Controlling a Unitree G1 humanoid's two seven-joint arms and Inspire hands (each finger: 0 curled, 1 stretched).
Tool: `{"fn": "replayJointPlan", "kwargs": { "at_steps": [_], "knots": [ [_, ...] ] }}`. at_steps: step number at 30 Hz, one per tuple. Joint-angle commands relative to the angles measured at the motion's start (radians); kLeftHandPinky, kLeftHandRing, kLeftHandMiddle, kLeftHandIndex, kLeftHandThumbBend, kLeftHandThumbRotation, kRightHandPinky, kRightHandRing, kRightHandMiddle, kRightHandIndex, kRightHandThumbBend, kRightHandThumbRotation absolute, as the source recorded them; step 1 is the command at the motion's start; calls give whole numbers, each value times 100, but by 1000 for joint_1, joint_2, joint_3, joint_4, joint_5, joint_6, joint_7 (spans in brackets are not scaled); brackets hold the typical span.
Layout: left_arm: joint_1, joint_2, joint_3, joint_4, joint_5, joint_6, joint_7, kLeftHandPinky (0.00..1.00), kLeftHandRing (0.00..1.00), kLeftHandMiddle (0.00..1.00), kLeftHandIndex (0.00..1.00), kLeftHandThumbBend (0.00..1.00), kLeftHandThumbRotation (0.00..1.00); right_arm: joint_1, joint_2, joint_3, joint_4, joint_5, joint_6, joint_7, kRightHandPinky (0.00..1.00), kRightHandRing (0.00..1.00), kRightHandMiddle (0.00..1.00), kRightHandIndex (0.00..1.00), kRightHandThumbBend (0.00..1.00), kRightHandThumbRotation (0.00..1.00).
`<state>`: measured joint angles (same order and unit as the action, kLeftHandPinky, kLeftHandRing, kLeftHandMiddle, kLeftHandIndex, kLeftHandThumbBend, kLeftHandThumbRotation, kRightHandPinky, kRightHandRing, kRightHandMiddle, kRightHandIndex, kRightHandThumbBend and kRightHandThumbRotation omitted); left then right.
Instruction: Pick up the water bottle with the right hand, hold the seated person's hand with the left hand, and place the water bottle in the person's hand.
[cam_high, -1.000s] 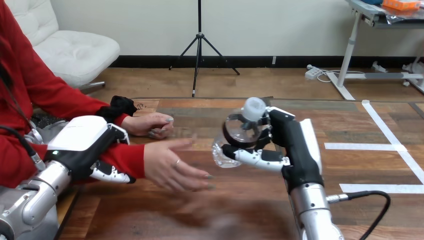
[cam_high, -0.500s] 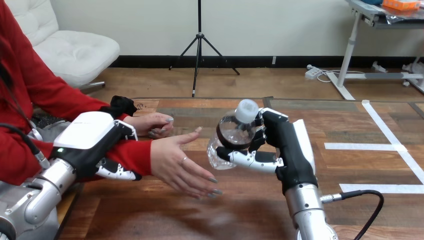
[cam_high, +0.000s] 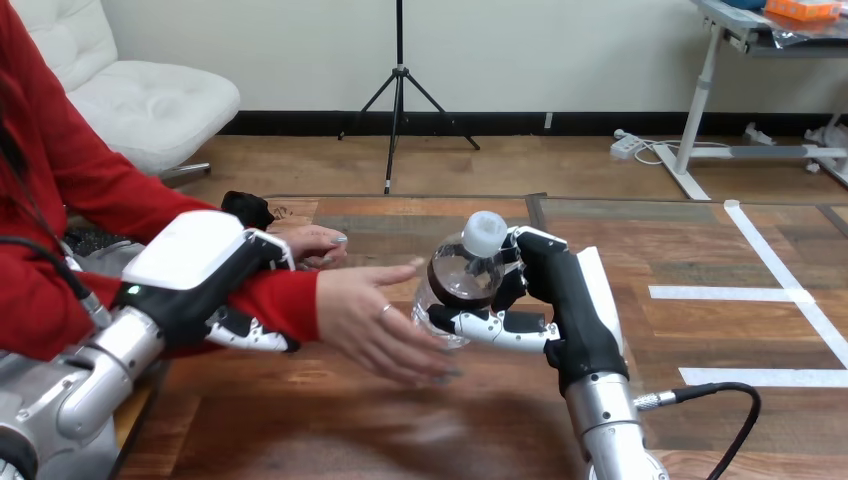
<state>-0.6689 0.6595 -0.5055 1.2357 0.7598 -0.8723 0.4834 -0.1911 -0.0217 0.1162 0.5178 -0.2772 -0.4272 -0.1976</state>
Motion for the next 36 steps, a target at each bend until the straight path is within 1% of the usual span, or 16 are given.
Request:
{"fn": "replayJointPlan", "kwargs": {
  "at_steps": [1, 4, 10, 15, 20, 22, 28, 36],
  "knots": [
    [-104, -24, 31, -116, -13, -36, 40, 30, 36, 44, 46, 70, 25, -104, 16, 2, -6, -1, -49, -21, 36, 40, 54, 53, 85, 0],
    [-108, -25, 31, -138, -11, -39, 37, 30, 36, 44, 46, 70, 23, -107, 16, 4, 4, -1, -54, -23, 35, 40, 54, 53, 85, 0],
    [-112, -29, 41, -190, -31, -47, -6, 32, 38, 45, 46, 70, 19, -110, 20, 8, 15, -2, -55, -26, 35, 41, 54, 53, 85, 0],
    [-118, -33, 43, -239, -26, -55, -10, 33, 39, 45, 46, 71, 16, -109, 23, 13, 14, -6, -50, -27, 35, 42, 54, 53, 85, 0],
    [-123, -42, 52, -290, -44, -54, -51, 33, 39, 45, 46, 73, 14, -109, 30, 18, 18, -10, -51, -32, 35, 42, 54, 53, 85, 0],
    [-121, -42, 56, -299, -49, -54, -61, 34, 39, 45, 46, 73, 13, -110, 32, 19, 19, -12, -52, -35, 36, 42, 54, 53, 85, 0],
    [-127, -59, 70, -329, -79, -61, -120, 34, 39, 45, 45, 74, 9, -109, 37, 25, 16, -14, -50, -39, 36, 42, 54, 53, 85, 0],
    [-122, -72, 90, -353, -99, -61, -159, 32, 37, 44, 44, 76, 6, -106, 43, 32, 1, -19, -35, -49, 36, 41, 54, 53, 85, 0]
  ]
}}
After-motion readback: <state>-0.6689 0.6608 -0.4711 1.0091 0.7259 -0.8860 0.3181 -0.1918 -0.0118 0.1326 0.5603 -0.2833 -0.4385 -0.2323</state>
